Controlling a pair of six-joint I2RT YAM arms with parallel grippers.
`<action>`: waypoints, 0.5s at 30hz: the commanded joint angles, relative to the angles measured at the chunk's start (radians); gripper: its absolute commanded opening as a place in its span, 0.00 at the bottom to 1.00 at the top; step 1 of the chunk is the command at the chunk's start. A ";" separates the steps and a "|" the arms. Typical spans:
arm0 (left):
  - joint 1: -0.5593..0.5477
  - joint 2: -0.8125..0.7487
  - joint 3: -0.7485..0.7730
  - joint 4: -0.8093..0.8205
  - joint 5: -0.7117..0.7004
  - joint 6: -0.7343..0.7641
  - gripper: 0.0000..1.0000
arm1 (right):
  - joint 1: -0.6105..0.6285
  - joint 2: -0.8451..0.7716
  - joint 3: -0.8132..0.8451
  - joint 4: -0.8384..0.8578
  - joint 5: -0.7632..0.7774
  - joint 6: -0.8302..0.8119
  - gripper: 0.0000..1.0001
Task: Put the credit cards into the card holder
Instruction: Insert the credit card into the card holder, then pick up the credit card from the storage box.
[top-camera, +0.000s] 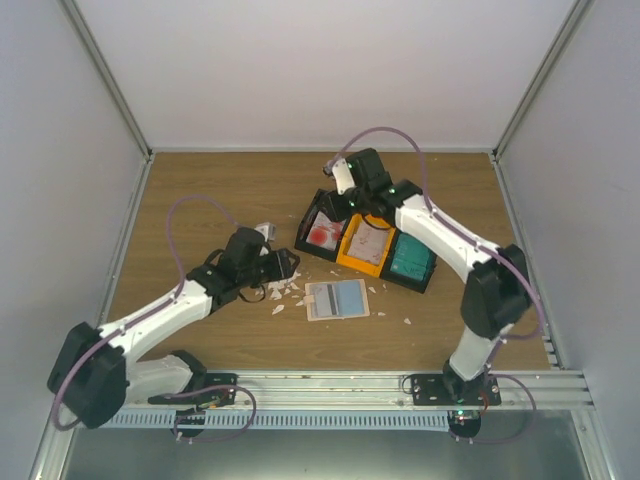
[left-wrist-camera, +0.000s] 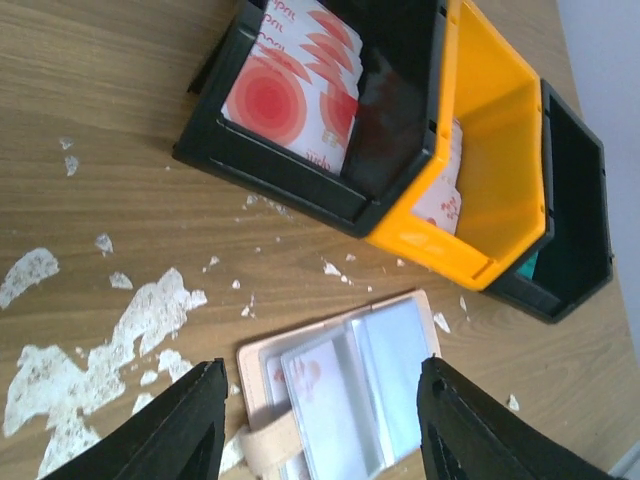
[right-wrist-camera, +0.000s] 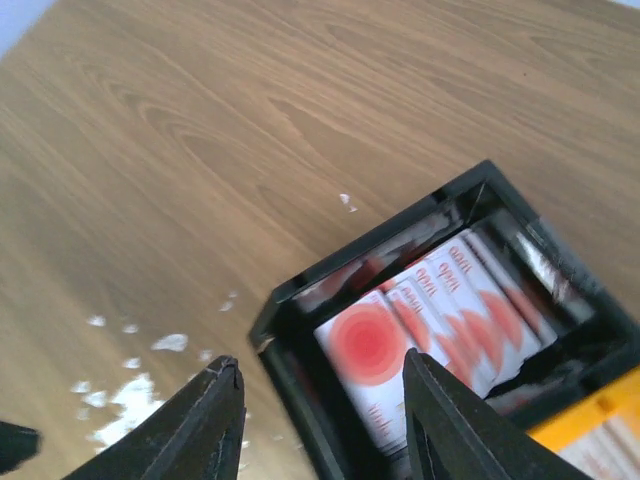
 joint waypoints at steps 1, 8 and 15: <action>0.042 0.088 0.043 0.139 0.071 -0.043 0.53 | -0.021 0.168 0.141 -0.154 0.038 -0.247 0.43; 0.068 0.277 0.086 0.265 0.122 -0.086 0.46 | -0.024 0.388 0.362 -0.290 0.039 -0.406 0.37; 0.082 0.400 0.093 0.312 0.084 -0.145 0.47 | -0.021 0.514 0.443 -0.354 0.021 -0.478 0.45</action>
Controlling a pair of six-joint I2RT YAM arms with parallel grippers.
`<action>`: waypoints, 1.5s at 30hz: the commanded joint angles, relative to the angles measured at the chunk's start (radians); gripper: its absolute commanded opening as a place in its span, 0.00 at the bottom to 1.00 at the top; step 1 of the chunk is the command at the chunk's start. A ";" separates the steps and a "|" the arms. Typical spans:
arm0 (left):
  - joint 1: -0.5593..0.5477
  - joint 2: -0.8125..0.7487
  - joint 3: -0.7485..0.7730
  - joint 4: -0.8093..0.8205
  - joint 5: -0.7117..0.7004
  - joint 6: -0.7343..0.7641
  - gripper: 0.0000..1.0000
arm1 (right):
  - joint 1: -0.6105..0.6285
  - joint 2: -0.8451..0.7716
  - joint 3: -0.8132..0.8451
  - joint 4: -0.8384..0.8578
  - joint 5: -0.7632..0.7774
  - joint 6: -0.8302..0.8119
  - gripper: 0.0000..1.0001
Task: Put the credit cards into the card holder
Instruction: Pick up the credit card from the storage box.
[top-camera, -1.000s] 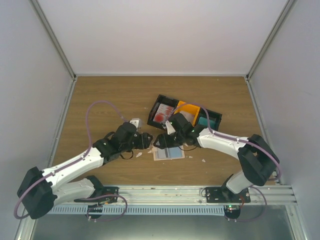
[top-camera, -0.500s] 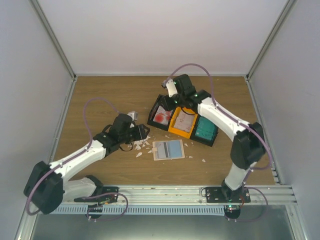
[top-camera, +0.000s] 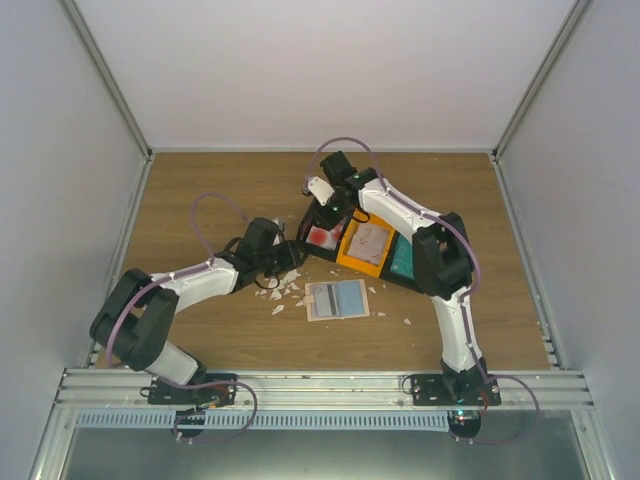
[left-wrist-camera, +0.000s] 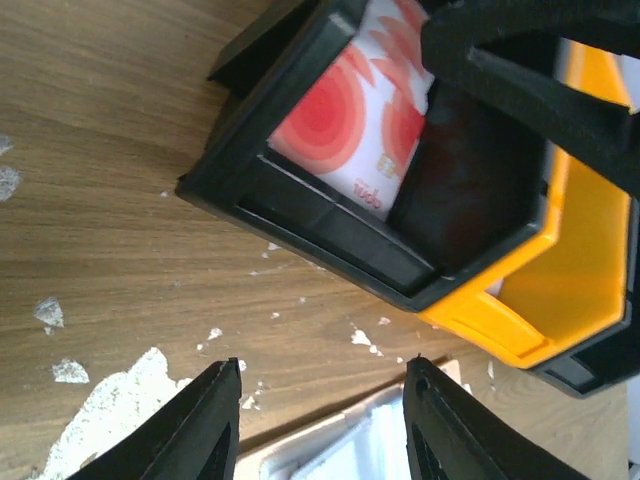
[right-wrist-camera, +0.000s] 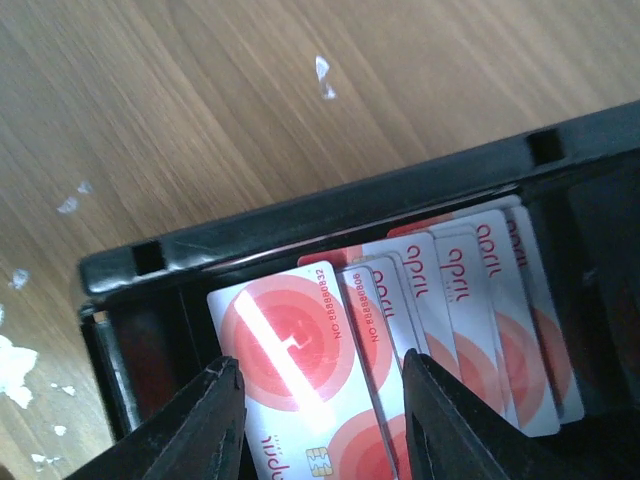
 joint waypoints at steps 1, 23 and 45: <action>0.015 0.056 0.022 0.105 -0.015 -0.046 0.46 | 0.000 0.061 0.055 -0.075 0.002 -0.083 0.46; 0.038 0.277 0.106 0.196 0.036 -0.033 0.33 | 0.040 0.230 0.193 -0.189 0.057 -0.102 0.33; 0.039 0.311 0.123 0.164 -0.005 -0.004 0.21 | 0.040 0.094 0.092 -0.234 -0.186 -0.139 0.25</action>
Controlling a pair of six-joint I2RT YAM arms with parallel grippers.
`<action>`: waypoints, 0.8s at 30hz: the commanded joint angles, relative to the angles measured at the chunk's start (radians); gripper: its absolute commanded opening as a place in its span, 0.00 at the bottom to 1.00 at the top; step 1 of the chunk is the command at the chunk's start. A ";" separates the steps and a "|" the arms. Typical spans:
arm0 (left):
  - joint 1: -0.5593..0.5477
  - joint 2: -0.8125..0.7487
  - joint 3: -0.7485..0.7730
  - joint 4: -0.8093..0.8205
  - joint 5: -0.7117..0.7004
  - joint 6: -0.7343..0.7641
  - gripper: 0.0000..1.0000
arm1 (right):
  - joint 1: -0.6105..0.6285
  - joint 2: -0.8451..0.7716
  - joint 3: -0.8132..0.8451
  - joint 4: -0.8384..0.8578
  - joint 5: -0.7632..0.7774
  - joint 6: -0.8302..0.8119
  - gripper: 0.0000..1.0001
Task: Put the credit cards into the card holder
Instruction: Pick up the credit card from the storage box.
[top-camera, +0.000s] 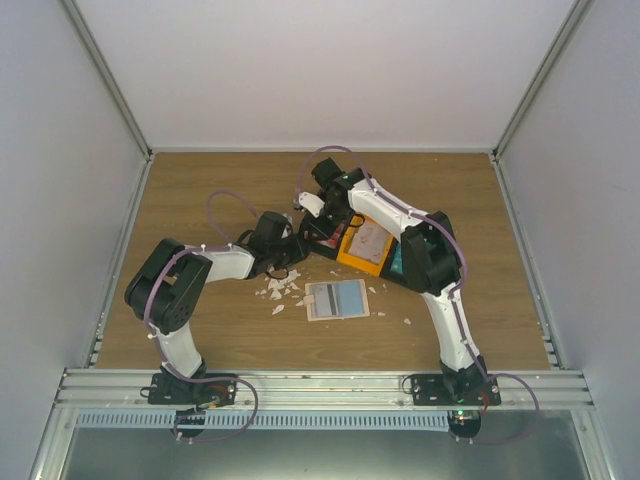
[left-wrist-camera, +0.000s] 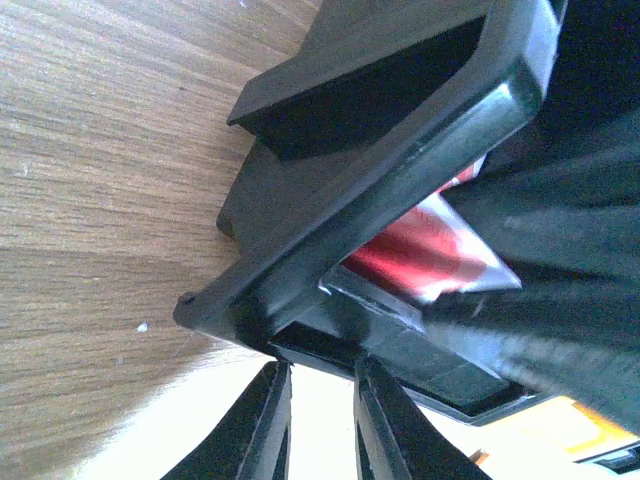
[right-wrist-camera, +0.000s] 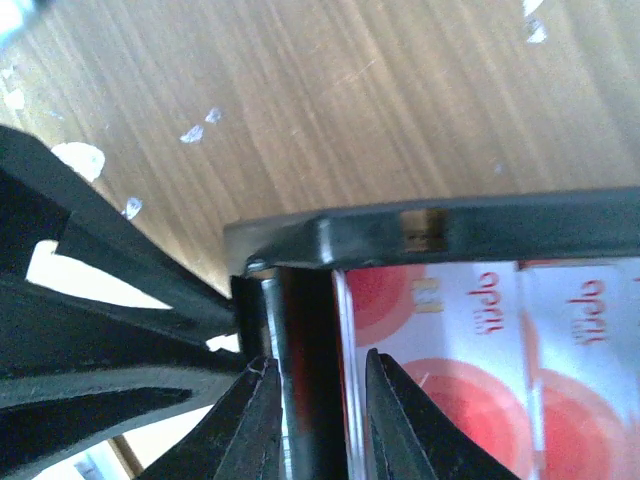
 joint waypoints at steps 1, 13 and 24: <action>0.004 0.029 0.020 0.013 -0.048 0.020 0.21 | 0.010 -0.017 -0.037 -0.044 -0.057 -0.007 0.25; 0.003 0.011 0.011 0.010 -0.048 0.030 0.20 | 0.008 -0.019 -0.053 0.002 -0.002 0.023 0.21; 0.002 -0.024 -0.005 0.025 -0.046 0.032 0.22 | -0.018 -0.095 -0.050 0.044 -0.008 0.051 0.05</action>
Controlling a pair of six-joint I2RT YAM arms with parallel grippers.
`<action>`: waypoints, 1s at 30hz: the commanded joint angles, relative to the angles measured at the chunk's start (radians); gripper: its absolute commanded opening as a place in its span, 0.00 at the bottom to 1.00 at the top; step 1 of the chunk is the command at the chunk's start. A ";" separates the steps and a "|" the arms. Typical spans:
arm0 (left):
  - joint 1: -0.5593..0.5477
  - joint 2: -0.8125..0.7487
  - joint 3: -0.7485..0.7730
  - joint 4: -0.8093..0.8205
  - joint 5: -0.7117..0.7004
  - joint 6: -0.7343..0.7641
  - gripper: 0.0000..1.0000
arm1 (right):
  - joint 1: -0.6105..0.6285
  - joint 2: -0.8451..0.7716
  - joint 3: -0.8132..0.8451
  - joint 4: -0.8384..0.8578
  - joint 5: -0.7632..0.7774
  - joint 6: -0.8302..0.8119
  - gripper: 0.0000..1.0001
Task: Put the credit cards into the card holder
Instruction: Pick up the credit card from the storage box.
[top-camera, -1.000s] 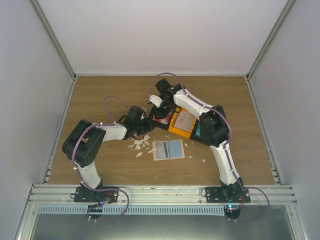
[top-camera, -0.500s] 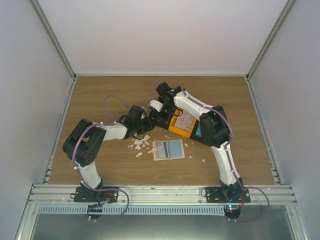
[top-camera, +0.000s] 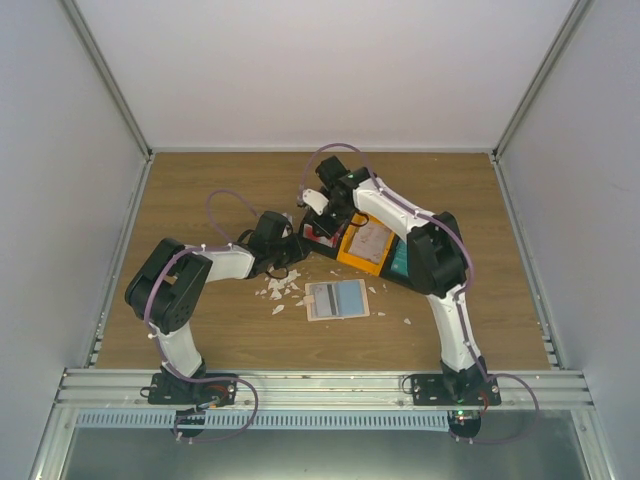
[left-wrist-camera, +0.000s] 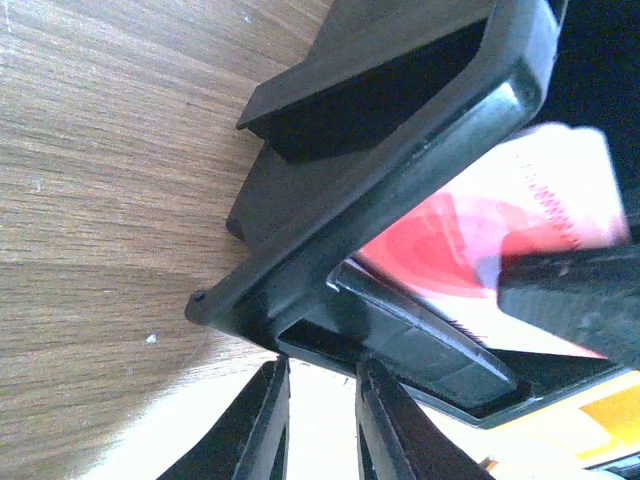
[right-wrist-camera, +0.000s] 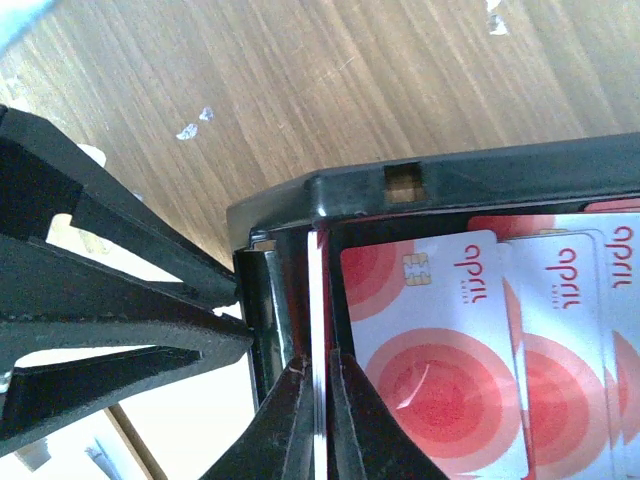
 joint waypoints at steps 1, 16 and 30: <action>0.002 -0.033 -0.013 0.026 -0.028 0.020 0.23 | -0.015 -0.058 0.003 0.038 0.003 0.035 0.05; 0.003 -0.260 -0.060 0.118 0.015 0.077 0.61 | -0.159 -0.255 -0.242 0.475 -0.175 0.511 0.01; 0.014 -0.178 0.142 0.113 0.221 0.135 0.73 | -0.229 -0.453 -0.503 0.736 -0.414 0.788 0.01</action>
